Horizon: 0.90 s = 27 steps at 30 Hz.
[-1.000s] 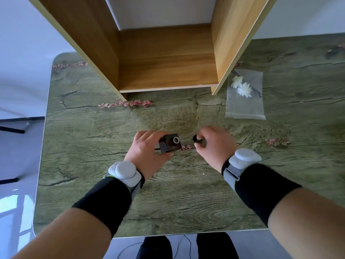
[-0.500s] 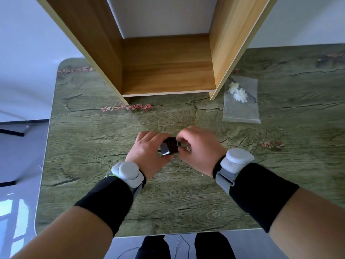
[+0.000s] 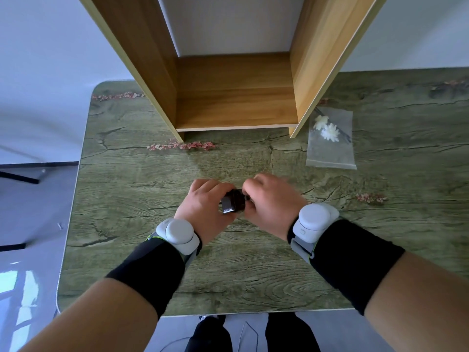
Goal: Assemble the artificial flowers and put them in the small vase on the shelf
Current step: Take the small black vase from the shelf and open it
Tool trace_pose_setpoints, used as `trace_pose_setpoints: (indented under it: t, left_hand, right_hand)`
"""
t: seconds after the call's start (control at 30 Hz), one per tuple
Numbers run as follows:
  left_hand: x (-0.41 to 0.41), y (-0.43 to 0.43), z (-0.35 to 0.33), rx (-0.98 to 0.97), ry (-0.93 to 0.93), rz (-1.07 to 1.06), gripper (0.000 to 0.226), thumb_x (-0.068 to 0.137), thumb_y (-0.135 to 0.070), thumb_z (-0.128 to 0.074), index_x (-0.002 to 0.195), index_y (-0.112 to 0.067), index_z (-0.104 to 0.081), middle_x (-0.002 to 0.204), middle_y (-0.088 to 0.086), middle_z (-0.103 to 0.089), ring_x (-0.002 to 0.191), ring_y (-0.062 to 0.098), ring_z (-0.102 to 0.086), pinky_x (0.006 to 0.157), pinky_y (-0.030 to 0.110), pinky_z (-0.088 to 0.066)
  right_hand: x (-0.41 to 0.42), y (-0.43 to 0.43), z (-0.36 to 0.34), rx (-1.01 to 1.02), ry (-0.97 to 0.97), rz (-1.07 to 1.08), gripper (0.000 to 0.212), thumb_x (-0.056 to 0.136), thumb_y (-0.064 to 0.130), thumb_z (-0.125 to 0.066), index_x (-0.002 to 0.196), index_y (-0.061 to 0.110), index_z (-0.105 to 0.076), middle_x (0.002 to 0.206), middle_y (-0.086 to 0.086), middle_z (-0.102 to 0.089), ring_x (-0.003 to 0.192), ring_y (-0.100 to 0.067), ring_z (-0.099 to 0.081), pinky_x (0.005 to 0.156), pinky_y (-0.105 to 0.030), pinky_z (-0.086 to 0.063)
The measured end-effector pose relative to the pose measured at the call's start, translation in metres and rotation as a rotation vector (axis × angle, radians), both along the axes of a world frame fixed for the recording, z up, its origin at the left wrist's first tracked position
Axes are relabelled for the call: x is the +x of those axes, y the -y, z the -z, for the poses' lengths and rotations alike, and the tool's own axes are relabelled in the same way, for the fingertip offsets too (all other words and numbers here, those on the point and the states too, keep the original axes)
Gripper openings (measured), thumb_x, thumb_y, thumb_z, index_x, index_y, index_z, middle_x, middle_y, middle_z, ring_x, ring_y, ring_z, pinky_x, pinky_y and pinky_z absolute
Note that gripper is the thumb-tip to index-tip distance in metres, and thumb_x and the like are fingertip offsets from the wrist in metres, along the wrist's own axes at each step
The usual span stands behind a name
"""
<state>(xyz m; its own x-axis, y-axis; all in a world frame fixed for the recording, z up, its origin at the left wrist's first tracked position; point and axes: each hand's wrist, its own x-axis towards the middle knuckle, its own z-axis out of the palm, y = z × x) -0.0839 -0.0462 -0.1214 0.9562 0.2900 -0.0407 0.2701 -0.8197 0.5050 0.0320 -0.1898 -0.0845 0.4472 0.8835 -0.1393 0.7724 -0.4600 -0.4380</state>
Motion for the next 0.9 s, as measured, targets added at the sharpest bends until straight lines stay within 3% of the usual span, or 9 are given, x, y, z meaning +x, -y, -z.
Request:
trace_pose_setpoints:
  t: [0.07,0.2,0.43,0.63,0.8,0.9]
  left_hand:
    - [-0.001,0.000,0.001,-0.012,-0.013,0.003,0.050,0.066,-0.028,-0.083,0.113,-0.019,-0.068,0.102,-0.002,-0.069,0.105,0.029,-0.055,0.095,0.029,-0.038]
    - [-0.001,0.002,0.001,-0.031,-0.028,0.000,0.050,0.068,-0.027,-0.082,0.115,-0.021,-0.067,0.105,-0.003,-0.069,0.107,0.027,-0.053,0.094,0.024,-0.032]
    - [-0.001,0.002,0.002,-0.053,-0.056,0.004,0.050,0.067,-0.027,-0.081,0.114,-0.022,-0.067,0.106,-0.004,-0.069,0.106,0.028,-0.053,0.094,0.026,-0.034]
    - [0.000,0.006,0.005,-0.067,-0.044,-0.001,0.049,0.068,-0.026,-0.080,0.116,-0.022,-0.067,0.107,-0.006,-0.070,0.108,0.027,-0.053,0.094,0.026,-0.036]
    - [0.003,0.005,0.005,-0.075,-0.048,0.026,0.051,0.069,-0.027,-0.079,0.117,-0.022,-0.065,0.106,-0.006,-0.069,0.109,0.028,-0.052,0.092,0.026,-0.034]
    - [0.008,0.003,0.008,-0.073,-0.041,0.039,0.052,0.068,-0.028,-0.079,0.118,-0.024,-0.064,0.106,-0.007,-0.069,0.109,0.027,-0.052,0.093,0.027,-0.036]
  right_hand:
    - [-0.002,-0.002,0.000,-0.016,0.006,0.020,0.025,0.087,0.030,-0.059,0.096,0.006,-0.058,0.086,-0.008,-0.054,0.075,-0.026,-0.047,0.061,-0.033,-0.038]
    - [-0.004,-0.006,0.000,-0.034,-0.009,0.082,0.021,0.085,0.026,-0.059,0.092,0.007,-0.055,0.080,-0.005,-0.045,0.071,-0.026,-0.043,0.061,-0.039,-0.046]
    - [-0.003,-0.006,0.000,-0.055,-0.062,0.095,0.017,0.081,0.026,-0.060,0.086,0.012,-0.051,0.077,-0.006,-0.051,0.064,-0.027,-0.050,0.056,-0.039,-0.048]
    - [0.000,-0.006,-0.003,-0.093,-0.115,0.101,0.016,0.080,0.024,-0.057,0.081,0.016,-0.043,0.075,-0.003,-0.048,0.066,-0.024,-0.048,0.058,-0.036,-0.043]
    - [0.003,-0.002,-0.002,-0.068,-0.047,-0.005,0.026,0.084,0.027,-0.058,0.084,0.022,-0.032,0.073,0.001,-0.036,0.064,-0.023,-0.037,0.051,-0.028,-0.023]
    - [0.006,-0.001,-0.005,-0.061,-0.043,0.018,0.026,0.082,0.027,-0.060,0.082,0.020,-0.035,0.072,-0.001,-0.041,0.062,-0.023,-0.041,0.050,-0.029,-0.029]
